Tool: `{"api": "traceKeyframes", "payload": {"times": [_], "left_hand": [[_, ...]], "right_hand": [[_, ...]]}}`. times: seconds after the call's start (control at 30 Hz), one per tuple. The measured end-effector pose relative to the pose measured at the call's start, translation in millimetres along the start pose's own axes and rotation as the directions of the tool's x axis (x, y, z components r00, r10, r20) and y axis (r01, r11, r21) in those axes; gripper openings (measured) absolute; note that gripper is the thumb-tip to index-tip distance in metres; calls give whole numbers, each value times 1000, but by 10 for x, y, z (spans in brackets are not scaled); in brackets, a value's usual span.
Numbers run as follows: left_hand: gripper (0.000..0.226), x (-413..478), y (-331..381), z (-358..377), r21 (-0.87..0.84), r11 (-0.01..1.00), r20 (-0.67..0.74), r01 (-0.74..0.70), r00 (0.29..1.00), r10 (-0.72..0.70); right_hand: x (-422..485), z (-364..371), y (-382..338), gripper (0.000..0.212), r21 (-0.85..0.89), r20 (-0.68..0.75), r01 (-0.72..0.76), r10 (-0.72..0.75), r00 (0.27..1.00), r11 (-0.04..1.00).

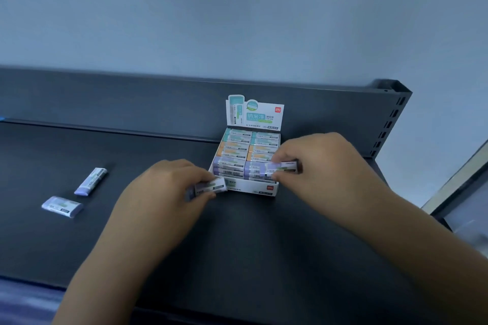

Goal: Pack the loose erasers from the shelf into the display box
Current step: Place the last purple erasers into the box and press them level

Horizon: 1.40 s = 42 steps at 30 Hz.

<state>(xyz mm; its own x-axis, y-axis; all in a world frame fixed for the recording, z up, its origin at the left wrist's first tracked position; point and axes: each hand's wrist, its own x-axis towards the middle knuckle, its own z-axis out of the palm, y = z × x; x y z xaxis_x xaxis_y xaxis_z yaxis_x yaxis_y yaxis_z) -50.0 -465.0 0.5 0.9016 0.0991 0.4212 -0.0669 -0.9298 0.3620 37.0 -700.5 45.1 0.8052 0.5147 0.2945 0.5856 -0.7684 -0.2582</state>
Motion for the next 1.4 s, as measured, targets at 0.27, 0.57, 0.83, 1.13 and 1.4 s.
{"api": "traceKeyframes", "payload": {"times": [0.27, 0.57, 0.83, 1.13, 1.4], "left_hand": [[22, -41, 26, 7, -43, 999, 38, -4, 999, 5], [26, -38, 29, 12, -51, 998, 93, -36, 995, 41], [28, -56, -1, 4, -48, 998, 124, -29, 992, 35], [26, -52, -59, -41, -39, 999, 120, -21, 992, 25], [30, -32, -49, -55, -38, 999, 119, -3, 993, 8]], "right_hand": [[162, 185, -251, 20, -55, 47, 20, -18, 999, 998], [234, 283, -344, 19, -55, 96, -12, 17, 995, 998], [208, 337, -414, 16, 22, 79, -51, 49, 996, 998], [158, 335, -503, 22, 54, 70, -86, 83, 994, 995], [107, 292, -562, 27, -160, -37, -123, 118, 992, 979]]}}
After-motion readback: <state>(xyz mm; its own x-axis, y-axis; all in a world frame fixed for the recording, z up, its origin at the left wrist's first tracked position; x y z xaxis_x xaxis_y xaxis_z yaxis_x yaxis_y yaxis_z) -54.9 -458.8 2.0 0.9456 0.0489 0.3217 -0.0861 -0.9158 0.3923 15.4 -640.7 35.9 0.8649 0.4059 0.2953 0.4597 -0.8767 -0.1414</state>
